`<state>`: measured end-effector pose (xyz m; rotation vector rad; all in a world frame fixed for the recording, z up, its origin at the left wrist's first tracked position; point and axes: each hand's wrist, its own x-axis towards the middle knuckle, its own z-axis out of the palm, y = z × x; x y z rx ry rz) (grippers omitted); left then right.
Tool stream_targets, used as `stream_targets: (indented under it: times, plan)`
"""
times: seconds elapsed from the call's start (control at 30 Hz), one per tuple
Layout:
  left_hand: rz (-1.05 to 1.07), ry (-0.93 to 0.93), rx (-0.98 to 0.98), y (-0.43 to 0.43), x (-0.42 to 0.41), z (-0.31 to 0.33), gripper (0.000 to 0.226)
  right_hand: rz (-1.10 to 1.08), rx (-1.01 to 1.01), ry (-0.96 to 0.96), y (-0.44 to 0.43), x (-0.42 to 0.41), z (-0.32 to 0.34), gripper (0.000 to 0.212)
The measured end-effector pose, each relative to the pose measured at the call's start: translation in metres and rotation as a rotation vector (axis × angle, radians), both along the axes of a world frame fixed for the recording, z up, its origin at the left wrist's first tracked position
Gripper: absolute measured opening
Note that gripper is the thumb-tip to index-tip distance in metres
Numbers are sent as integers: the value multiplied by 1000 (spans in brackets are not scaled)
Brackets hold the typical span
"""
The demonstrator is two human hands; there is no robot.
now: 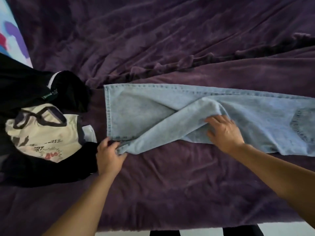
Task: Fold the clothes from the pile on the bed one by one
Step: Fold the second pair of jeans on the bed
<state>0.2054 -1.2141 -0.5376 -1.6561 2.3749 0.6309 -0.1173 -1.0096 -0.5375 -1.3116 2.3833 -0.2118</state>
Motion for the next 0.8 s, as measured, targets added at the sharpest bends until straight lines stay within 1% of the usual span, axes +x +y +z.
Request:
stream_targets:
  times: [0.03, 0.07, 0.1, 0.17, 0.2, 0.23, 0.3, 0.37, 0.4, 0.43, 0.5, 0.53, 0.57, 0.63, 0.7, 0.73, 0.77, 0.8]
  plan:
    - [-106, 42, 22, -13, -3, 2, 39, -32, 17, -2, -13, 4, 1, 39]
    - [-164, 108, 97, -29, -3, 9, 35, -56, 35, -19, -31, 14, -1, 41]
    - [-130, 185, 214, -45, -5, 22, 31, -85, 54, -51, -49, 26, -2, 42]
    - [77, 376, 447, -77, -14, 44, 19, -140, 83, -81, -78, 44, 3, 43]
    - [206, 465, 530, -94, -20, 51, 16, -162, 84, -81, -88, 49, 7, 44]
    - [323, 526, 551, -114, -26, 53, 15, -187, 81, -75, -96, 50, 11, 44]
    - [504, 601, 463, -151, -36, 47, 20, -237, 76, -43, -107, 49, 22, 46]
    - [656, 645, 375, -177, -44, 32, 40, -240, 77, 45, -108, 51, 28, 48]
    - [705, 650, 395, -180, -48, 25, 48, -217, 84, 91, -106, 54, 28, 49]
    - [728, 626, 467, -177, -50, 18, 52, -188, 98, 120, -103, 58, 27, 49]
    - [678, 582, 609, -161, -53, 4, 54, -158, 137, 111, -99, 63, 20, 49]
    - [621, 574, 638, -152, -54, -3, 56, -163, 153, 84, -98, 65, 15, 48]
    - [555, 577, 638, -145, -55, -7, 62, -172, 160, 57, -100, 66, 9, 47]
    - [390, 578, 594, -137, -53, -19, 82, -195, 121, 22, -108, 66, 0, 46]
    - [171, 463, 498, -134, -47, -27, 99, -233, 57, 3, -124, 63, -7, 44]
    - [69, 394, 410, -135, -44, -28, 97, -239, 35, 5, -134, 59, -8, 45]
    - [-4, 356, 299, -139, -40, -30, 85, -230, 28, 2, -146, 52, -9, 47]
    - [-52, 354, 198, -145, -39, -30, 65, -205, 40, -20, -159, 46, -9, 50]
